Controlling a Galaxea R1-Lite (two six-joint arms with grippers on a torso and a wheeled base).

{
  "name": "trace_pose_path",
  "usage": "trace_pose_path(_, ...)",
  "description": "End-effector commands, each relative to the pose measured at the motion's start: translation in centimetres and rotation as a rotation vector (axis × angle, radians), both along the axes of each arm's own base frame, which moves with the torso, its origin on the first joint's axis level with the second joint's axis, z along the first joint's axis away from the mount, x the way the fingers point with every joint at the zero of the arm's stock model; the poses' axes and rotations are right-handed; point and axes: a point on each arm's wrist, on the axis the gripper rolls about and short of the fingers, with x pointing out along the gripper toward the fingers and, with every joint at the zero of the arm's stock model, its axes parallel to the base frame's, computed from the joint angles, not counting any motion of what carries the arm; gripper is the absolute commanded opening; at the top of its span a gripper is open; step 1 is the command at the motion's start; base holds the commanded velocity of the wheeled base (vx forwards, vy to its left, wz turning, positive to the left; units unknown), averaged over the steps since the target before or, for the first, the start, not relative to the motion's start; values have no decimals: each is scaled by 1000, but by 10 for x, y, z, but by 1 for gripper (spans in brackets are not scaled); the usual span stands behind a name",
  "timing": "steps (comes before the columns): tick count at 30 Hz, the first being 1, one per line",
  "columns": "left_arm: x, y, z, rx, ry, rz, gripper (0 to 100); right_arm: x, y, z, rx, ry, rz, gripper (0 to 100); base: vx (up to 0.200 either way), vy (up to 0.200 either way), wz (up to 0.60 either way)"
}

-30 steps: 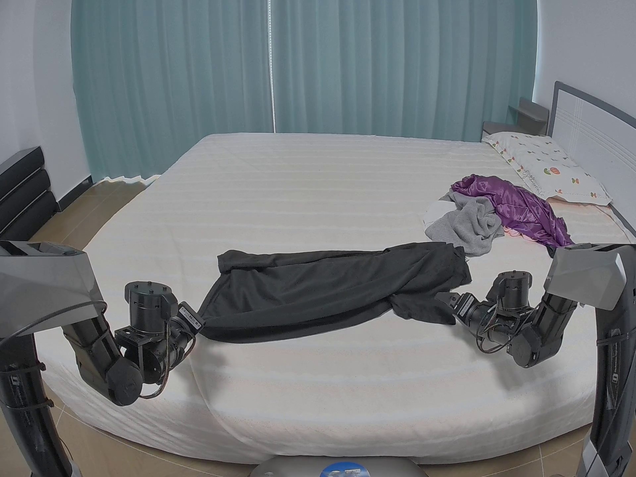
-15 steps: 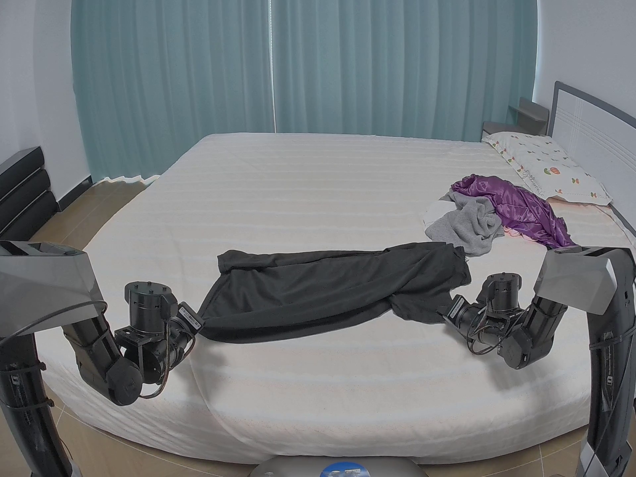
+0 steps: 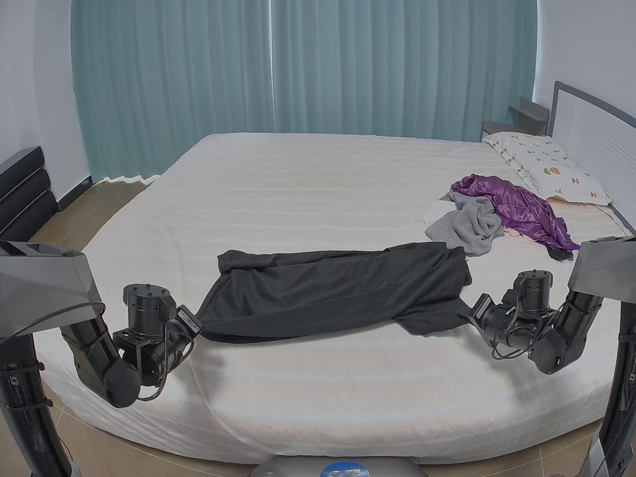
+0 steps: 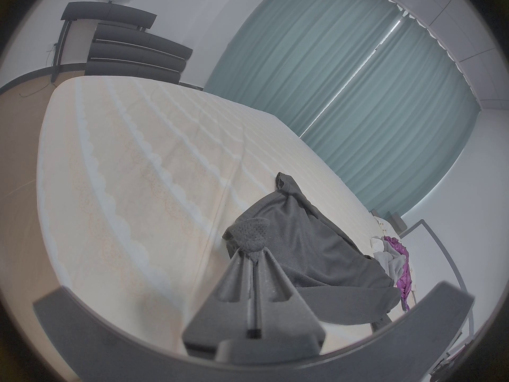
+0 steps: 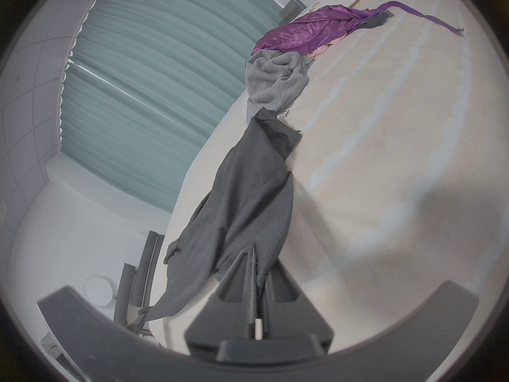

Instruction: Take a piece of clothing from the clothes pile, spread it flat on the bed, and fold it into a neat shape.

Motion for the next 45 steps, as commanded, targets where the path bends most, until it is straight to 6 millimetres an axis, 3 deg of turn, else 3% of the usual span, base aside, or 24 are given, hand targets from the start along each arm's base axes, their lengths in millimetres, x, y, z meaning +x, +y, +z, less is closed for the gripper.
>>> trace_pose_path(1, -4, 1, 1, 20, 7, -9, 0, -22, -12, 23, 24, -28, 2, 0, 0, 0, 0)
trace_pose_path(13, -20, 6, 6, 130, 34, -70, 0, -71, -32, 42, 49, 5, 18, 0, 0, 0, 0)
trace_pose_path(30, -49, 12, -10, 306, 201, -179, 0, -131, -45, 29, -91, 102, 139, 0, 0, 0, 0)
trace_pose_path(45, -65, 9, -10, 349, 320, -237, 0, -160, -46, 31, -193, 185, 232, 0, 0, 0, 0)
